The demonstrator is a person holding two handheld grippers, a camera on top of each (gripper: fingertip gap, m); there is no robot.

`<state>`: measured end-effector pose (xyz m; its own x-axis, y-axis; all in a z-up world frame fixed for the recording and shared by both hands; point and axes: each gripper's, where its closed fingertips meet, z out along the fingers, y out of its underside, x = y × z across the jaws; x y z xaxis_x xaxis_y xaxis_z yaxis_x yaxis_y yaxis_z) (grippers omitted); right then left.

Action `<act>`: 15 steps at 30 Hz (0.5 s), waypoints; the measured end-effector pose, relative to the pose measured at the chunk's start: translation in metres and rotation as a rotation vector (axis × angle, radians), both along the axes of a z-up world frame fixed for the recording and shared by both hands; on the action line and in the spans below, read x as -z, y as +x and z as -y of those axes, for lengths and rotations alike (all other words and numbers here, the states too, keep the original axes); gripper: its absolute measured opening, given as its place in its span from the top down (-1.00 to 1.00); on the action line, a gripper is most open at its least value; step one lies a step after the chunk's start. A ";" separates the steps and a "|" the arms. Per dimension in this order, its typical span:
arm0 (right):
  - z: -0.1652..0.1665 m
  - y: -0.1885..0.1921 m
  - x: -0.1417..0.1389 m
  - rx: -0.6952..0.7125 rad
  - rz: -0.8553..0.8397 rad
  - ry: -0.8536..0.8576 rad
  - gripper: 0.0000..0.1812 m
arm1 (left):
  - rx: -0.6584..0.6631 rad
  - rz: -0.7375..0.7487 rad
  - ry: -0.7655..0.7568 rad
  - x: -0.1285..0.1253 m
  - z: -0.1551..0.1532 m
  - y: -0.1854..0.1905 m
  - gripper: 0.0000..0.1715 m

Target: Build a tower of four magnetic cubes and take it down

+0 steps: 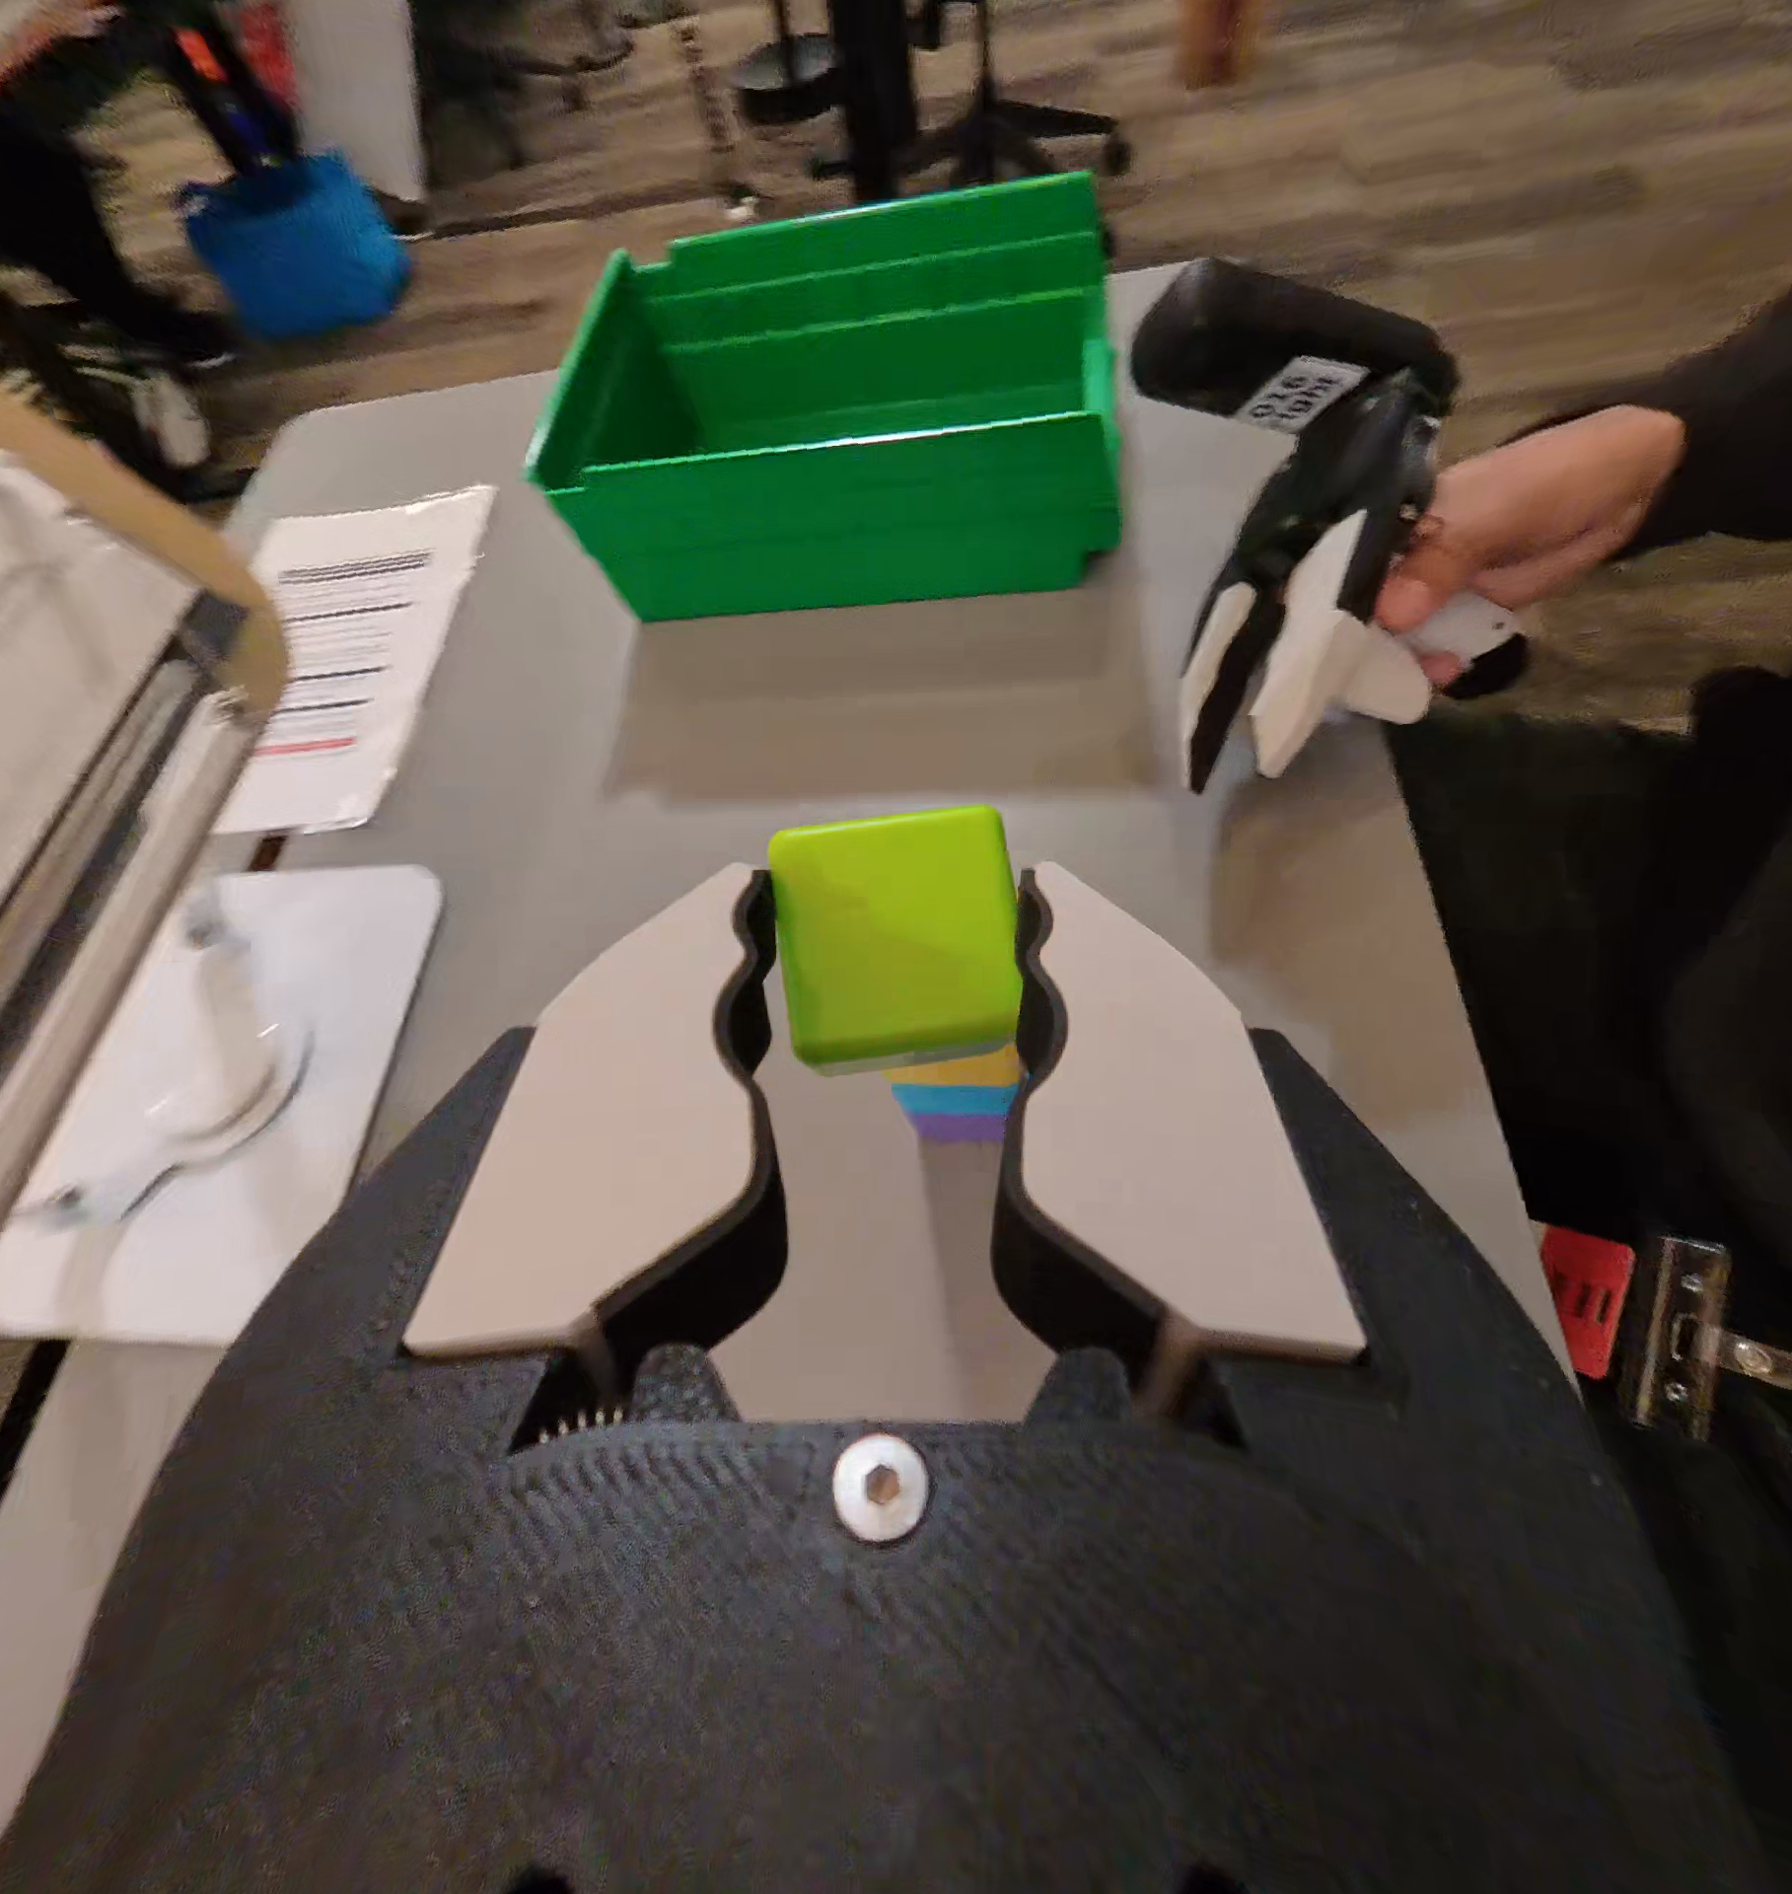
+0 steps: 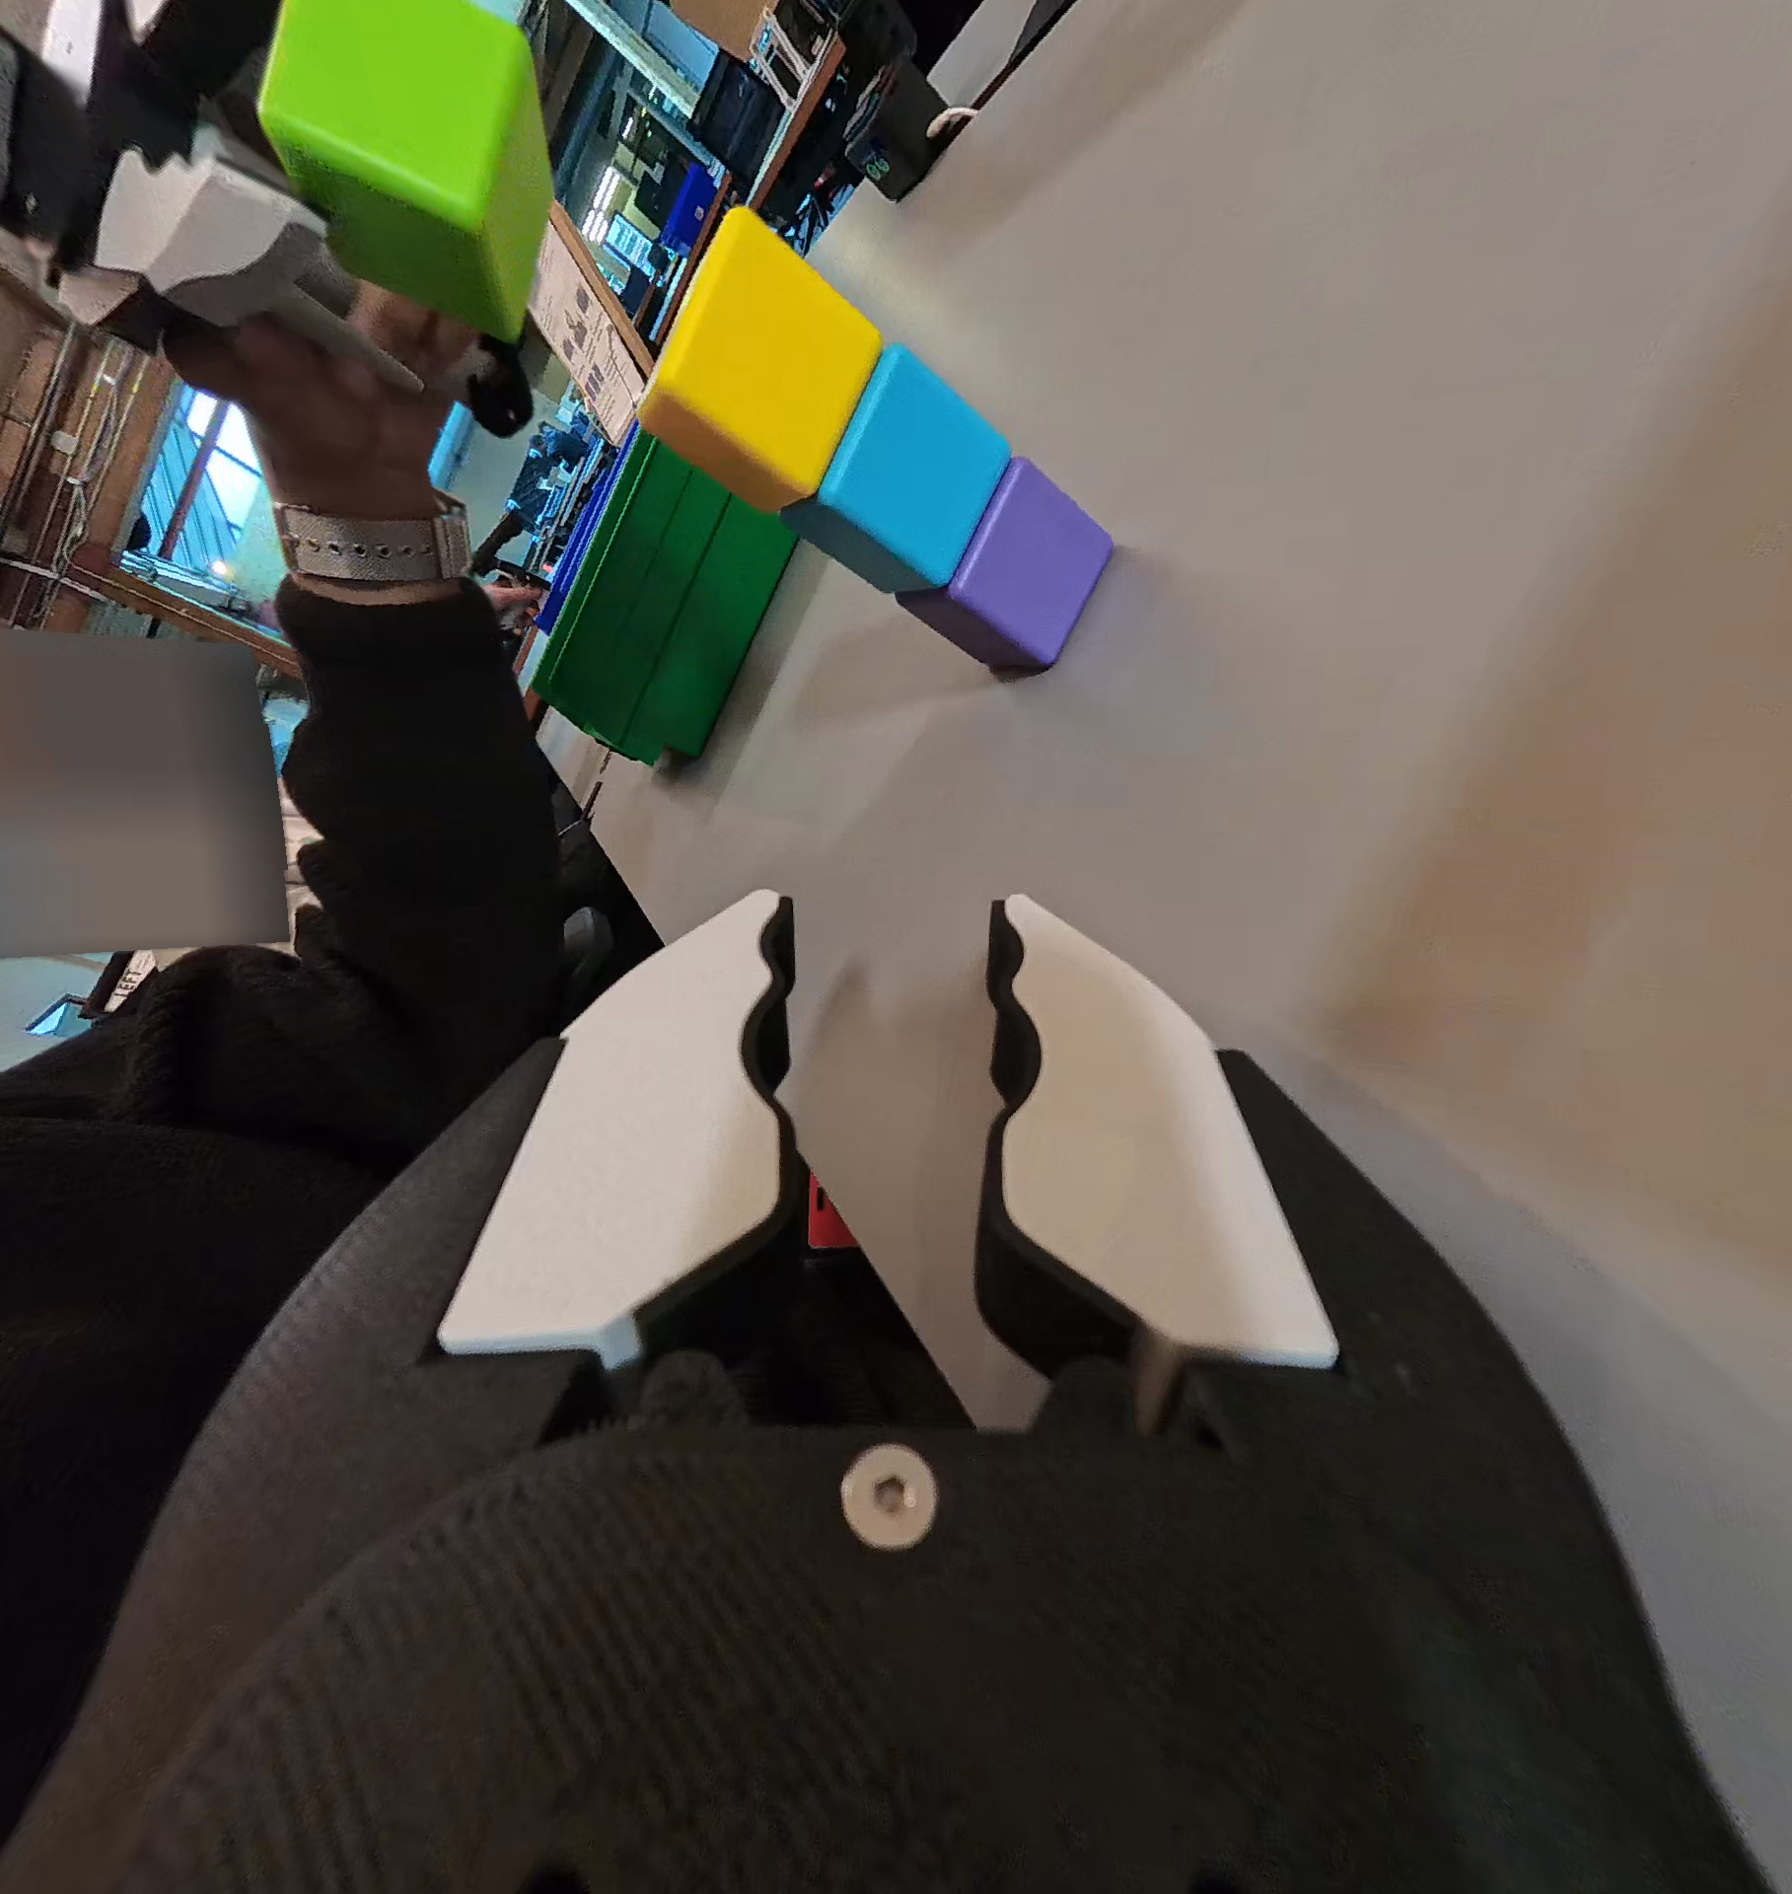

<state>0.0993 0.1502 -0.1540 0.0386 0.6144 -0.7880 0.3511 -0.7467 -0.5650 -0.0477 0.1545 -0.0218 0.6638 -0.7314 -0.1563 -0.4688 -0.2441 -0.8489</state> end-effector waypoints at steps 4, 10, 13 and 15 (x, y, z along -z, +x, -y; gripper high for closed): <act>0.001 0.005 0.000 0.004 0.000 -0.012 0.59 | 0.090 0.077 -0.034 0.004 -0.001 0.015 0.43; -0.002 0.013 0.001 0.029 0.000 -0.025 0.59 | 0.138 0.030 -0.101 0.021 -0.004 0.016 0.43; -0.002 0.018 0.000 0.043 -0.004 -0.027 0.59 | 0.149 0.015 -0.128 0.024 -0.006 0.016 0.43; -0.003 0.022 0.001 0.052 -0.002 -0.023 0.58 | 0.151 0.001 -0.125 0.023 -0.009 0.017 0.43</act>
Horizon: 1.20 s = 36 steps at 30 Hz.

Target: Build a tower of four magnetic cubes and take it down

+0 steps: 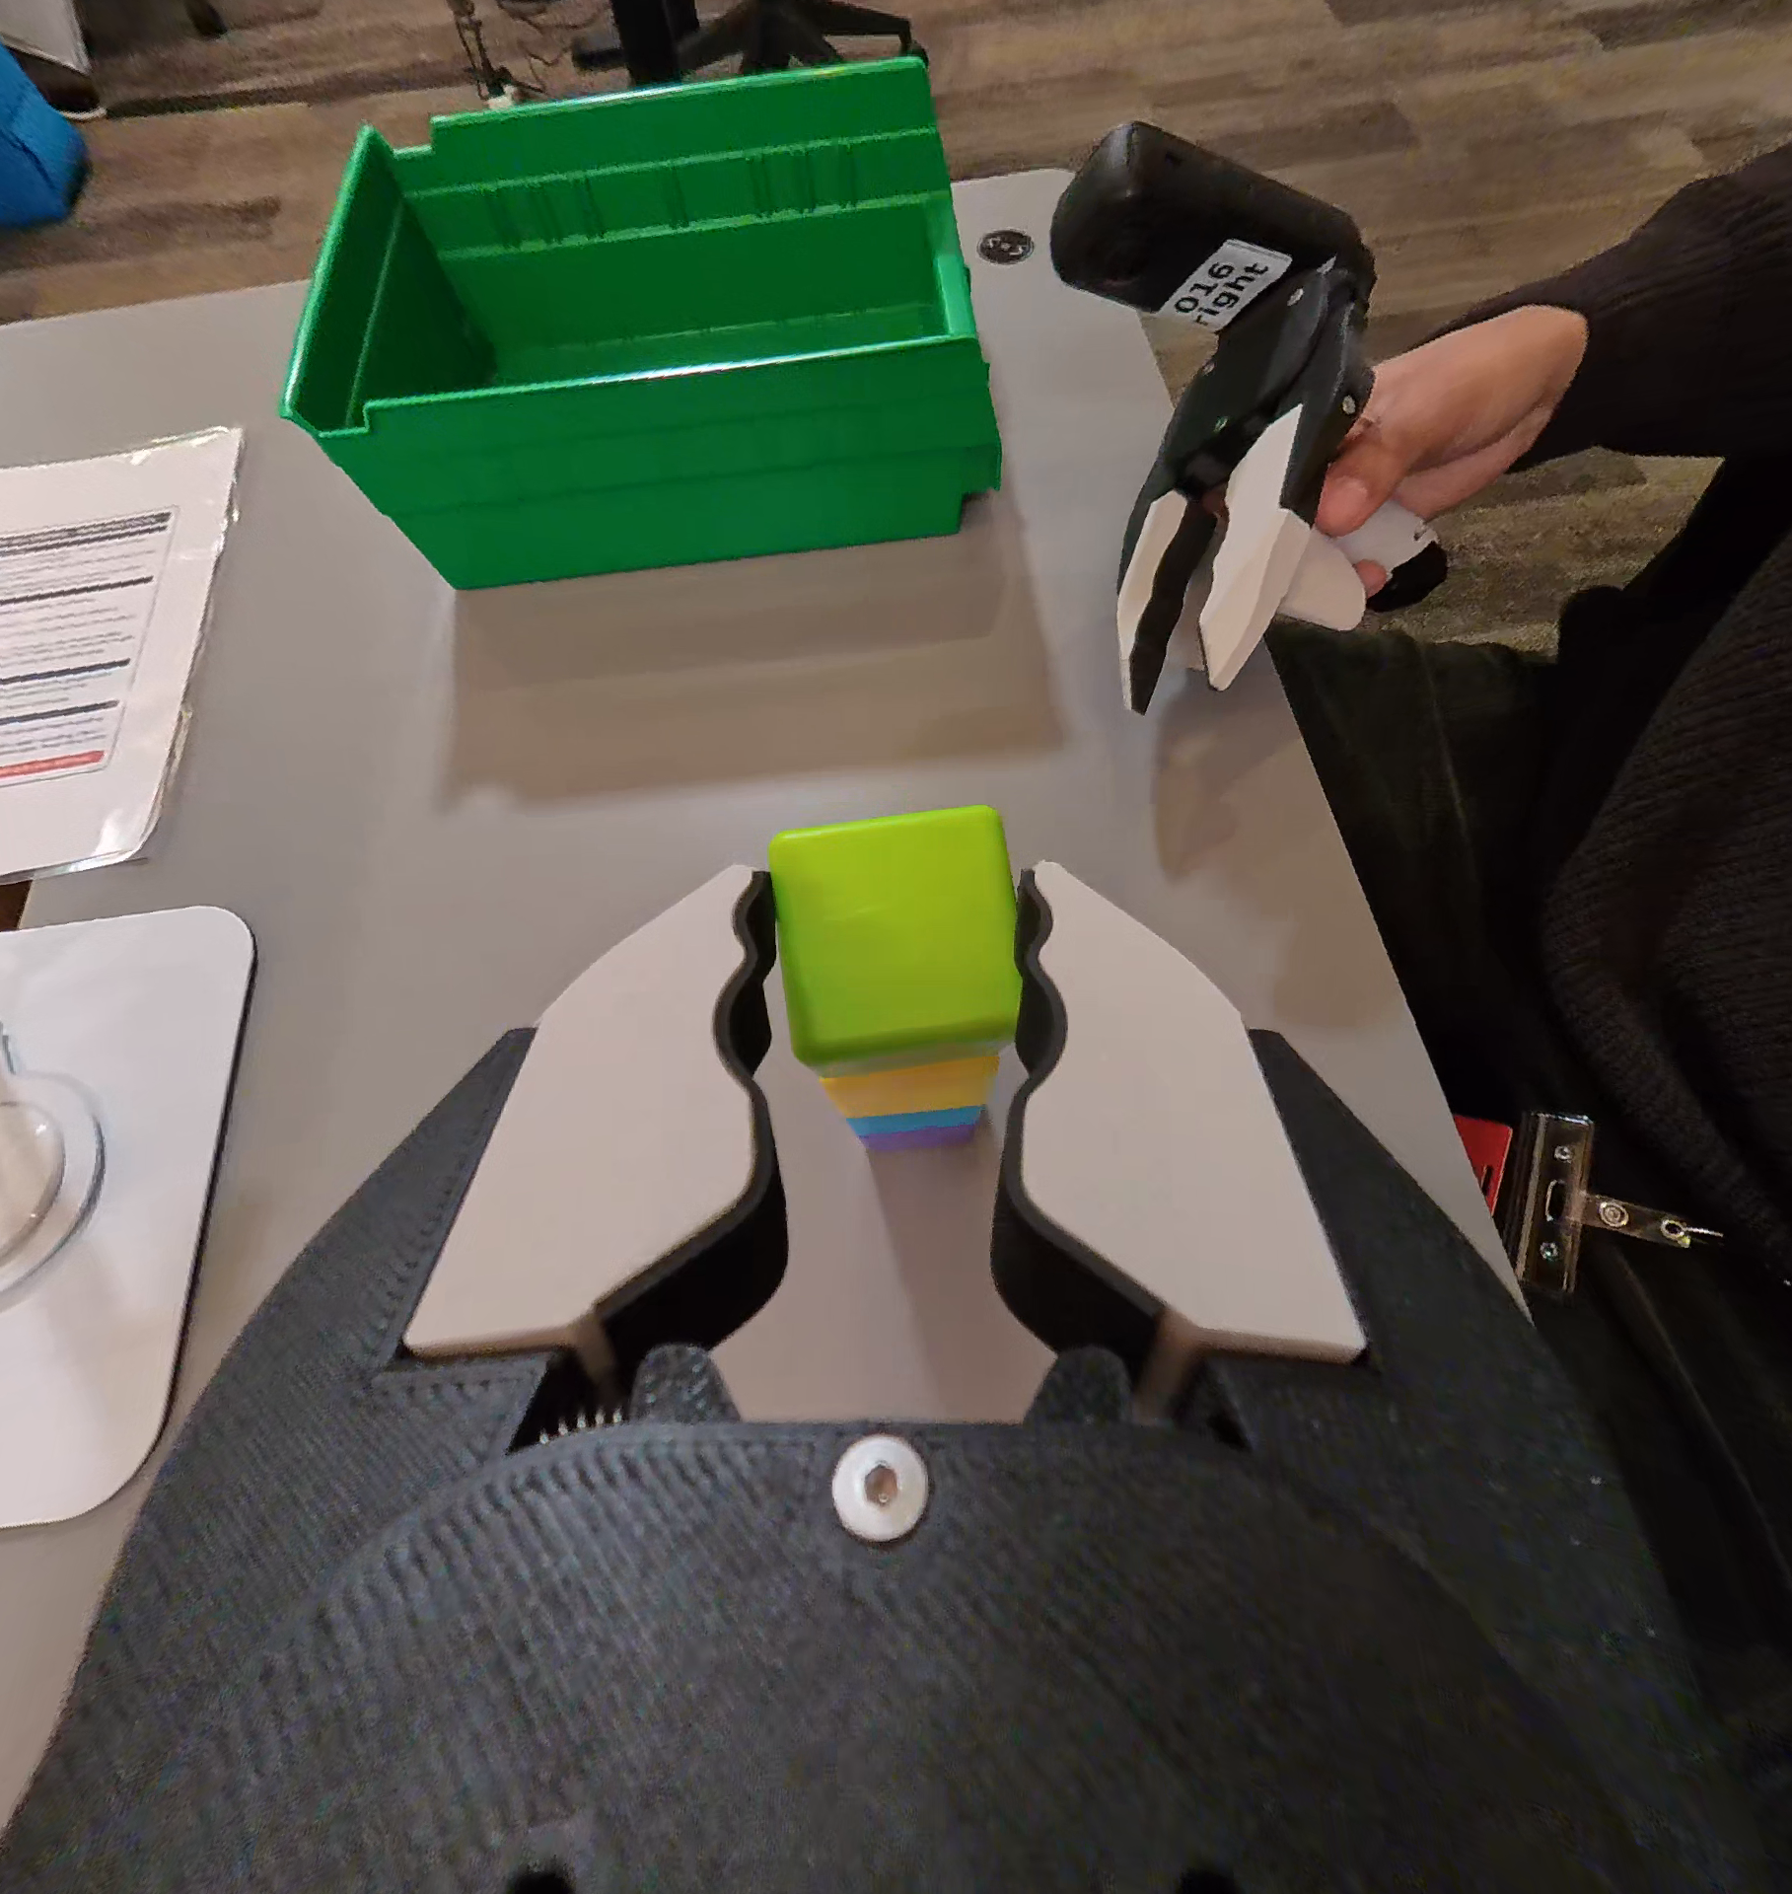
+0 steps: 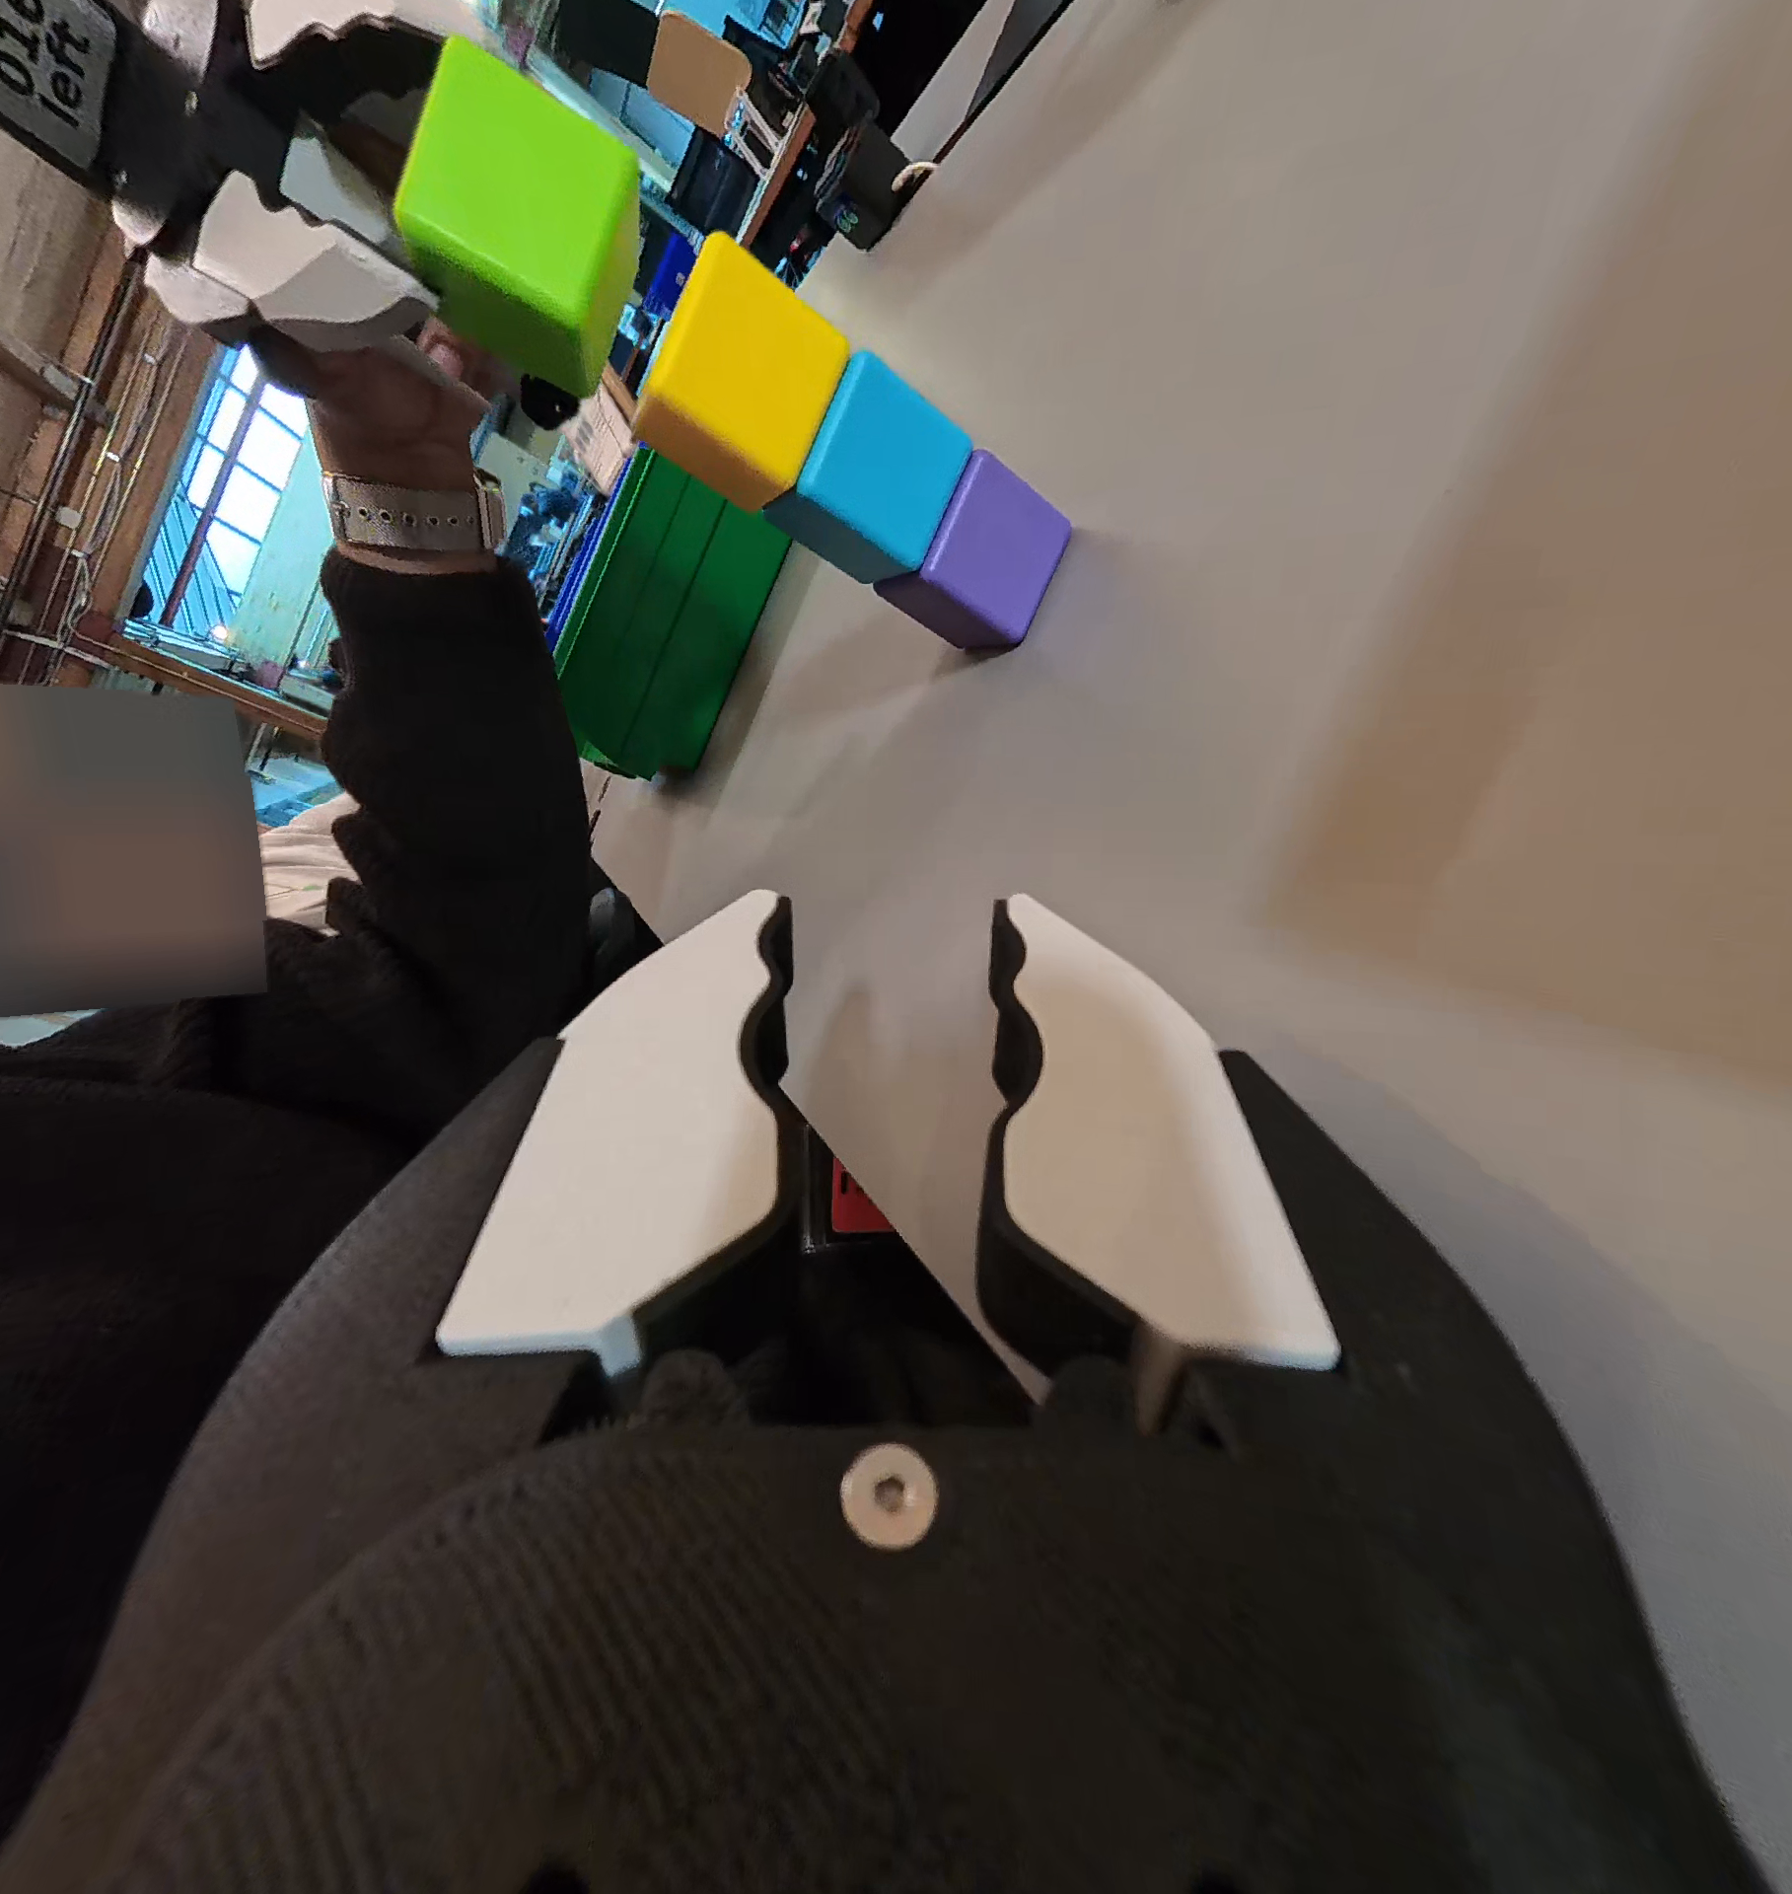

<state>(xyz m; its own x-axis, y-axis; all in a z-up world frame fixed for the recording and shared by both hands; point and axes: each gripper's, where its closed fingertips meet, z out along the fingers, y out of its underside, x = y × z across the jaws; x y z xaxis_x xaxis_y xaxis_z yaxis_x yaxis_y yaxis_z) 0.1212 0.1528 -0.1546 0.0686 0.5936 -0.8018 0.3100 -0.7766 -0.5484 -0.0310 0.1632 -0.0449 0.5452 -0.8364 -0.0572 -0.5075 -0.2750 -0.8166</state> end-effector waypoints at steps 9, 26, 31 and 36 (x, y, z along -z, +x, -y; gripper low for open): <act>-0.005 0.016 0.004 0.055 0.015 -0.003 0.58 | 0.037 -0.082 -0.085 0.009 -0.003 0.003 0.43; -0.011 0.045 0.001 0.152 0.000 -0.012 0.58 | 0.067 -0.072 -0.078 0.009 -0.009 0.005 0.32; -0.010 0.046 0.003 0.153 0.012 -0.003 0.58 | 0.068 -0.009 -0.018 -0.010 -0.008 0.004 0.16; -0.010 0.042 -0.011 0.148 -0.052 0.037 0.58 | -0.169 0.214 0.518 -0.103 -0.038 -0.015 0.35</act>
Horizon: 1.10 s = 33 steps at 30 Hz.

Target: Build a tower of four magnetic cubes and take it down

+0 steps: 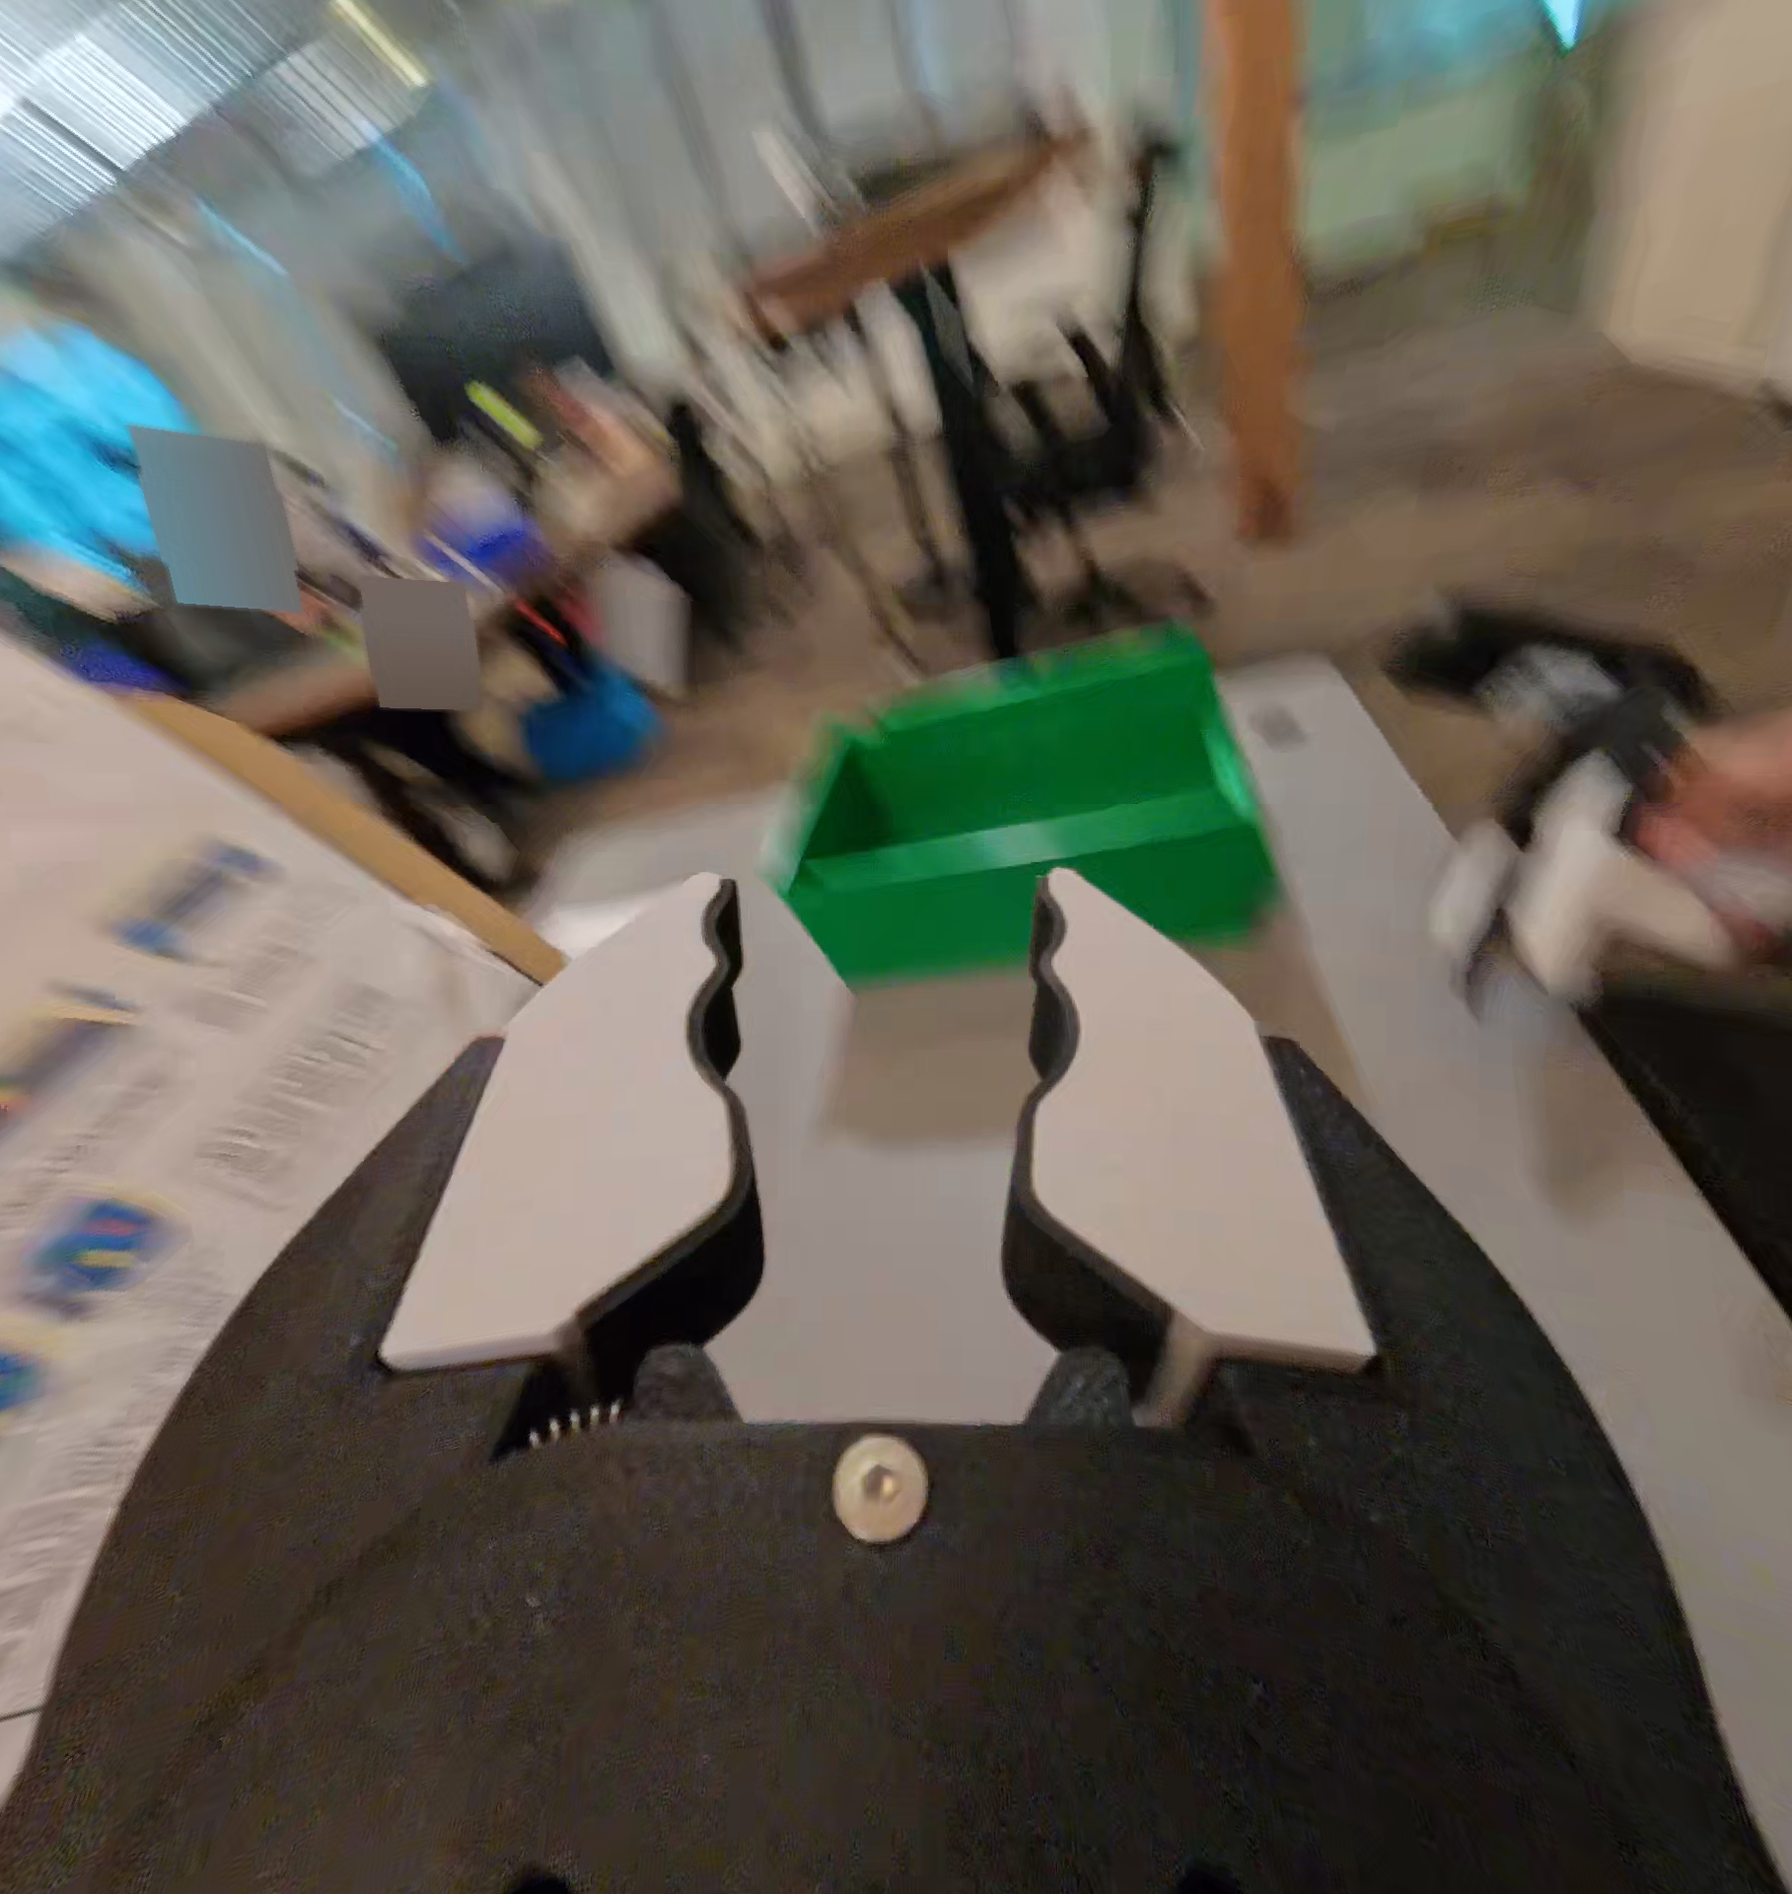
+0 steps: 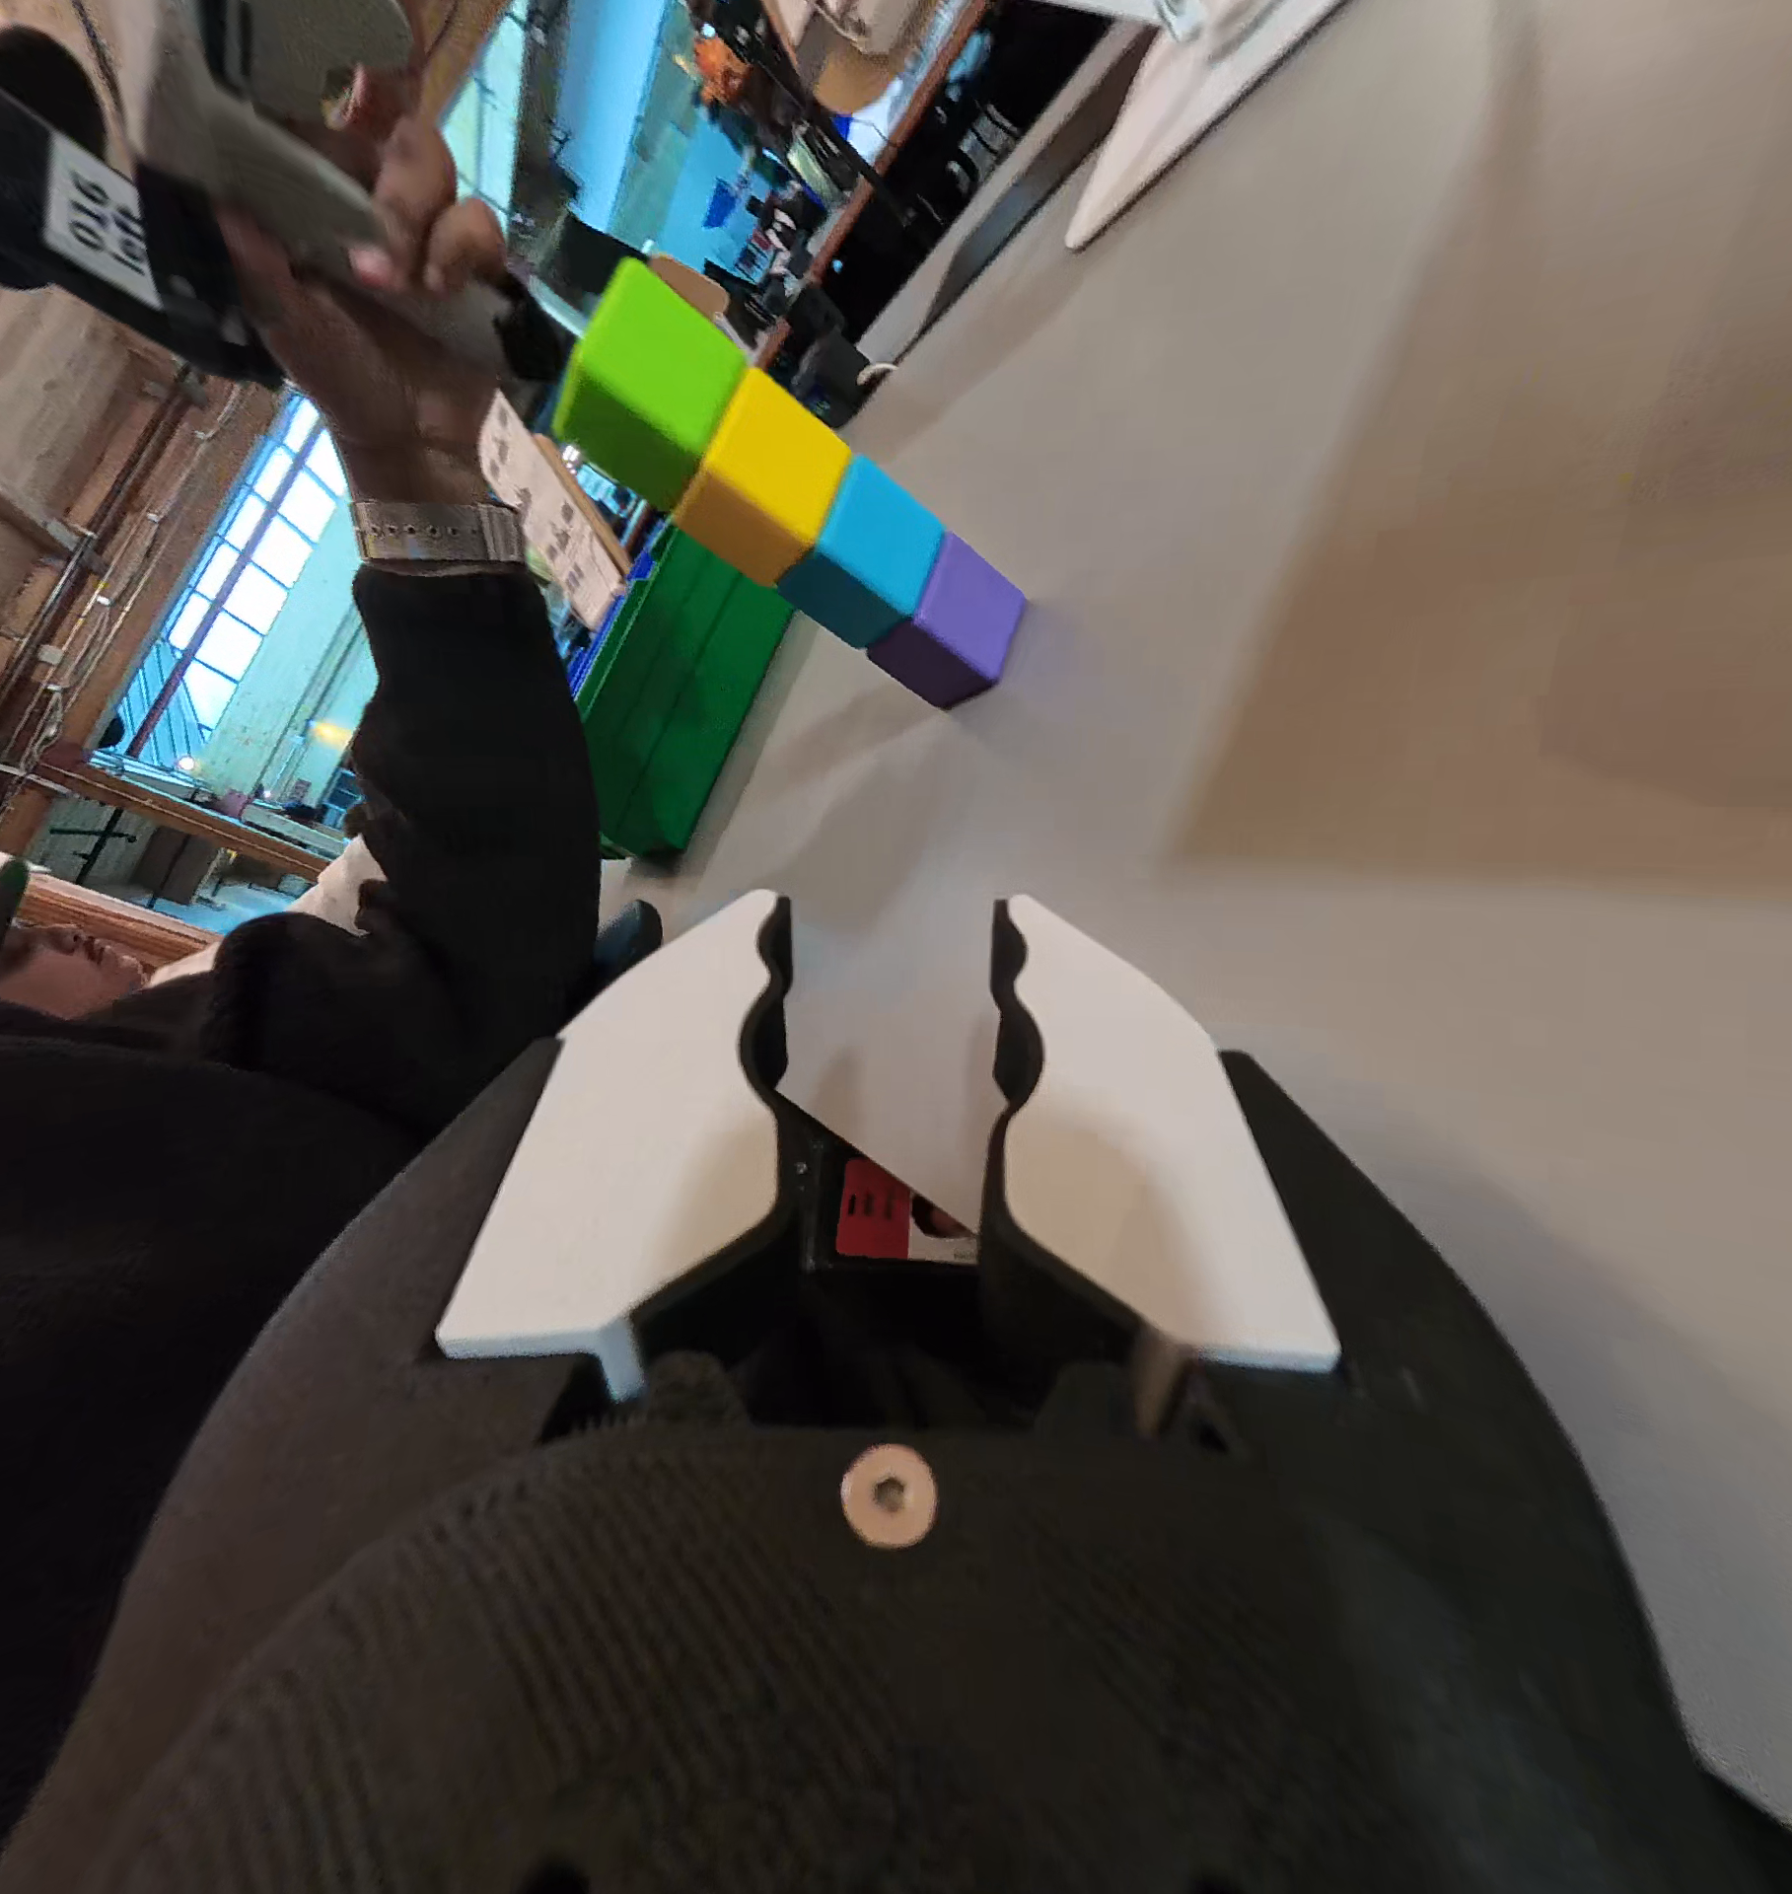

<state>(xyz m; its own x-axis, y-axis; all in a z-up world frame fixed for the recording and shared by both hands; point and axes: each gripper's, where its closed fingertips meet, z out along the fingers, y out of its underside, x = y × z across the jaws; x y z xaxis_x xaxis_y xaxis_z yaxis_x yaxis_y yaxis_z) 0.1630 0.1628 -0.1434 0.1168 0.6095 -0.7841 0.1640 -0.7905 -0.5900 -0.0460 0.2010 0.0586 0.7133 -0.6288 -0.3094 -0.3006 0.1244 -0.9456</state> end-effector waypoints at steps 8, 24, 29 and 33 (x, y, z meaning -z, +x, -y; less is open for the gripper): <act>0.009 -0.014 -0.008 -0.071 -0.005 0.106 0.58 | -0.255 0.449 0.331 -0.081 0.020 -0.056 0.45; 0.013 -0.065 -0.009 -0.219 0.008 0.149 0.58 | -0.416 0.594 0.049 0.019 0.032 -0.084 0.22; 0.015 -0.083 -0.012 -0.260 0.007 0.197 0.59 | -0.401 0.581 -0.084 0.092 0.036 -0.080 0.20; 0.011 -0.098 -0.011 -0.278 0.013 0.236 0.60 | -0.403 0.730 -0.094 0.109 0.047 -0.086 0.20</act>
